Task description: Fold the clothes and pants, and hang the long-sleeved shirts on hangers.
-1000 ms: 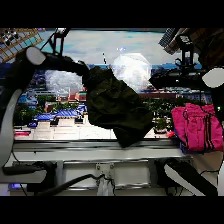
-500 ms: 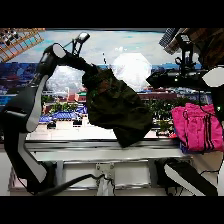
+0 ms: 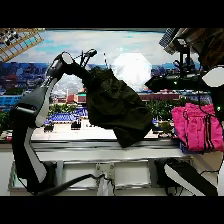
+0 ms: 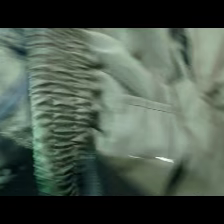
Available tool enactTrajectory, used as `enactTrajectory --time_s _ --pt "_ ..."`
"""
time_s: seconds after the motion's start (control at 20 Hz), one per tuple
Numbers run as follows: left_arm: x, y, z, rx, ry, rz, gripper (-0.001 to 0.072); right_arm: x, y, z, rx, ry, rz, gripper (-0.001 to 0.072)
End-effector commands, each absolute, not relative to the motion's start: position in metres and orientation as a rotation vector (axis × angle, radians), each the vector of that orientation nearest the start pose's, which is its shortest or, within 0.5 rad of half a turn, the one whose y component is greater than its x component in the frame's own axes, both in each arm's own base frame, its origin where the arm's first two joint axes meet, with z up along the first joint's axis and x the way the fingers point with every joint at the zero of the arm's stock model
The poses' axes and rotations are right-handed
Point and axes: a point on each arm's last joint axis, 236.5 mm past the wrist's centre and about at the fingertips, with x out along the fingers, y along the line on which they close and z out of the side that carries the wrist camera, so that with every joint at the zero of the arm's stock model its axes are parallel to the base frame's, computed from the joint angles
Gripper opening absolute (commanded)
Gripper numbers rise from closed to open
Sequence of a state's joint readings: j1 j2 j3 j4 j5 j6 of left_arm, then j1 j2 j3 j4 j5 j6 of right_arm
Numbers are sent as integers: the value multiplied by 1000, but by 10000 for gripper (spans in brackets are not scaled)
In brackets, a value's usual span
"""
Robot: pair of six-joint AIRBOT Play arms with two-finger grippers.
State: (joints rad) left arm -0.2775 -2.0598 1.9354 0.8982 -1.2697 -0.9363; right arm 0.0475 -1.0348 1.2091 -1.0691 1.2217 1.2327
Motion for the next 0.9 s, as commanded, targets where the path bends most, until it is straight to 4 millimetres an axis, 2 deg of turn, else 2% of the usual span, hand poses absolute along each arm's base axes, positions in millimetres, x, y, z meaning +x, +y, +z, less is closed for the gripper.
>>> enactTrajectory --time_s 0.0,0.05,0.1,0.2,0.3,0.4,0.5,0.65,0.8,0.85 --pt "448 -306 -20 -35 1221 -1137 6 341 124 130 99 1022 542 503" --pt "445 -306 -2 -42 1202 -1159 6 336 122 121 105 1052 534 503" --pt "446 -300 17 -24 1169 -1153 5 332 115 102 127 1107 484 502" --pt "452 -283 72 5 1054 -1121 4 316 106 55 203 1210 393 495" --pt "445 -262 133 35 941 -1097 4 302 109 20 300 1216 347 494" --pt "430 -245 176 94 874 -1066 4 294 108 5 386 1153 292 494" --pt "419 -229 200 165 843 -998 4 291 99 1 451 1084 215 500" --pt "410 -221 220 205 809 -959 4 289 97 -15 619 1056 116 526" --pt "408 -221 222 200 808 -955 4 290 131 -23 837 1082 178 528" --pt "408 -221 222 198 811 -954 4 292 143 -25 875 1093 211 551"
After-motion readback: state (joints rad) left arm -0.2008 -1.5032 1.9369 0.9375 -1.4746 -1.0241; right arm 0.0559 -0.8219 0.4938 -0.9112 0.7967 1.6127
